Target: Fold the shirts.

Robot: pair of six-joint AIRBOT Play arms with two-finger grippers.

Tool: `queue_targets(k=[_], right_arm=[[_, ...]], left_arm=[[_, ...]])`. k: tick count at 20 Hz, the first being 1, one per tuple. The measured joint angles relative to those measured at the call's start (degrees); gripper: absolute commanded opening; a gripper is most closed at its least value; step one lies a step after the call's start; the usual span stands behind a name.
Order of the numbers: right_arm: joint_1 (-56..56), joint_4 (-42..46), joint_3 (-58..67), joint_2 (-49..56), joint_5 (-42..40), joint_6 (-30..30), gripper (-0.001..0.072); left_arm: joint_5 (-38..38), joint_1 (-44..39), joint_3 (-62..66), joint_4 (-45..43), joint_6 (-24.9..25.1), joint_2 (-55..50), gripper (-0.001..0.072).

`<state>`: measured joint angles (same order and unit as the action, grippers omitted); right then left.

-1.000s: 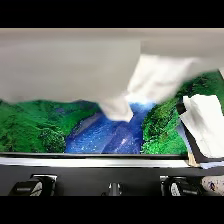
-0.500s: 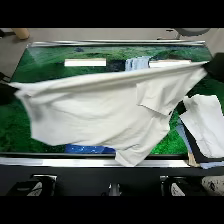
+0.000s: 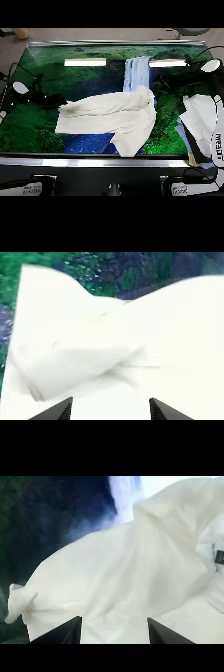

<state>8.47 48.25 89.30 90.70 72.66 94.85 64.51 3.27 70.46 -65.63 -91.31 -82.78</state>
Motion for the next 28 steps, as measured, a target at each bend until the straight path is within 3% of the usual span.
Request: queue_targets(k=[3,5,6,7,11,16,17,18,19,20,21,22,23,24,25,26,28], right_arm=[[0.52,5.99,-0.94,0.26,8.15,-1.77,0.0506],[0.39,13.46,-5.42,-1.31,12.48,-2.34,0.0508],[0.20,15.37,-8.72,-2.29,12.72,-2.58,0.0532],[-0.15,15.72,-12.74,-3.39,12.72,-3.30,0.0562],[-1.70,13.88,-25.62,-6.25,8.26,-5.42,0.0561],[-5.92,11.98,-33.05,-7.02,3.54,-6.49,0.0570],[-6.67,11.72,-33.79,-7.10,2.60,-6.60,0.0570],[-7.17,11.82,-34.51,-7.10,1.31,-6.51,0.0570],[-7.58,11.72,-35.21,-7.17,0.35,-6.38,0.0569],[-7.91,11.61,-35.89,-7.17,-0.57,-6.36,0.0569],[-8.24,11.52,-36.57,-7.19,-1.44,-6.12,0.0566],[-8.37,11.52,-37.16,-7.17,-2.45,-5.75,0.0551],[-8.41,11.28,-37.68,-7.17,-3.15,-5.33,0.0525],[-8.59,10.75,-38.10,-7.17,-3.54,-5.27,0.0449],[-8.90,10.32,-38.45,-7.10,-3.98,-5.01,0.0263],[-9.25,10.43,-38.77,-7.02,-4.72,-4.90,0.0014],[-9.81,9.40,-38.95,-7.15,-5.20,-4.42,0.0014]], left_arm=[[8.74,2.36,4.35,-5.73,2.78,-2.23,0.0544],[12.44,4.48,2.01,-9.35,3.58,-0.90,0.0622],[12.74,5.55,-0.31,-10.32,3.91,0.13,0.0622],[12.74,6.45,-3.34,-10.99,4.13,1.20,0.0622],[9.25,8.24,-13.88,-10.51,5.40,3.02,0.0617],[3.69,6.32,-19.12,-6.10,6.40,2.45,0.0593],[3.08,5.66,-19.39,-5.84,6.27,2.25,0.0548],[1.68,5.11,-19.69,-5.27,5.97,2.08,0.0374],[0.22,4.48,-19.93,-4.66,5.81,1.81,0.0269],[-0.74,3.96,-20.15,-4.81,5.44,1.70,0.0114],[-1.51,3.65,-20.22,-4.90,5.20,1.60,0.0047],[-2.21,3.32,-20.20,-4.66,5.07,1.51,0.0024],[-2.56,3.13,-20.17,-4.68,4.90,1.68,0.0024],[-2.75,2.99,-20.00,-4.74,4.79,1.95,0.0024],[-3.82,2.75,-19.67,-5.20,4.74,2.36,0.0023],[-3.93,2.82,-19.15,-5.51,4.76,3.02,0.0023],[-3.85,2.67,-17.44,-5.20,4.76,4.90,0.0022]])
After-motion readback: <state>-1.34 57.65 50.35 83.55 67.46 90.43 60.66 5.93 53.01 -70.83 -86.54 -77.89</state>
